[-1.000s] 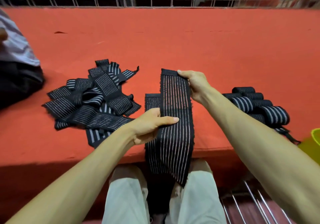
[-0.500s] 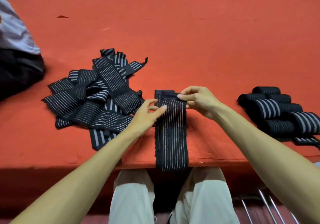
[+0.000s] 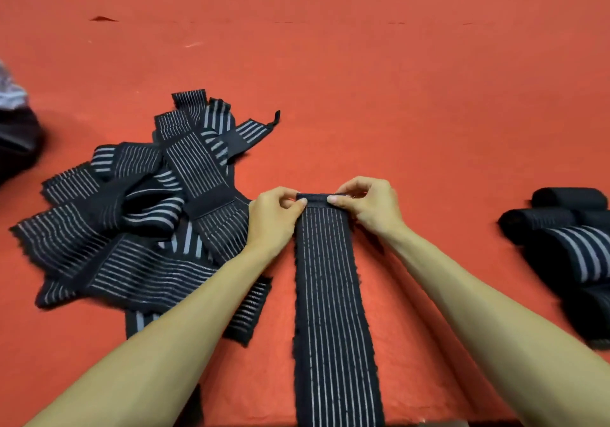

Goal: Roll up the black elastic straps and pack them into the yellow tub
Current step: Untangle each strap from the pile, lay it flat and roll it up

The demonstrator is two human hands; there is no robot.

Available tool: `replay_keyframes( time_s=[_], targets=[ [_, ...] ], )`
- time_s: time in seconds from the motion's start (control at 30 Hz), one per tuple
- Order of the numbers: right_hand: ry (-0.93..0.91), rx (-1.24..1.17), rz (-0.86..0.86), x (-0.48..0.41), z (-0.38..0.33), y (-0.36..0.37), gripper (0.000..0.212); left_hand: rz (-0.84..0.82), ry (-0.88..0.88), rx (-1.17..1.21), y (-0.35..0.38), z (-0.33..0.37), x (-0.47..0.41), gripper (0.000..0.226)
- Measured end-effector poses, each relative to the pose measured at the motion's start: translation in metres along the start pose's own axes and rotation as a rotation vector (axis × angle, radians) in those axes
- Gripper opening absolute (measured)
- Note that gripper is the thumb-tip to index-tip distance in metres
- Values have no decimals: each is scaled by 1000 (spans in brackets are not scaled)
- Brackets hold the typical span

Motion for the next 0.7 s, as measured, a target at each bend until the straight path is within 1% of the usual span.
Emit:
replay_keyframes(
  time_s=[0.1, 0.23, 0.43, 0.53, 0.6, 0.7],
  targets=[
    [-10, 64, 22, -15, 10, 8, 16, -10, 9, -83, 11, -8, -11, 19],
    [-18, 83, 62, -22, 18, 13, 21, 30, 34, -135, 17, -13, -15, 23],
    [-58, 158, 16, -23, 16, 14, 20, 26, 126, -242, 20, -17, -14, 27],
    [-59, 176, 4, -25, 18, 14, 20, -4, 115, -253, 22, -18, -14, 31],
    [-50, 192, 6, -27, 18, 15, 19, -30, 98, -257, 23, -17, -14, 28],
    [-46, 189, 11, -26, 18, 16, 21, -42, 86, -223, 23, -13, -12, 16]
  ],
)
Point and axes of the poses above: each hand's wrist, its own x-axis away from the middle knuckle, its own y-axis out of the palm, z = x × y, the point moved 2 cm from there along -x, towards the middle knuckle, and after that the axes turned 10 degrees about y, right-handed, at the moved point
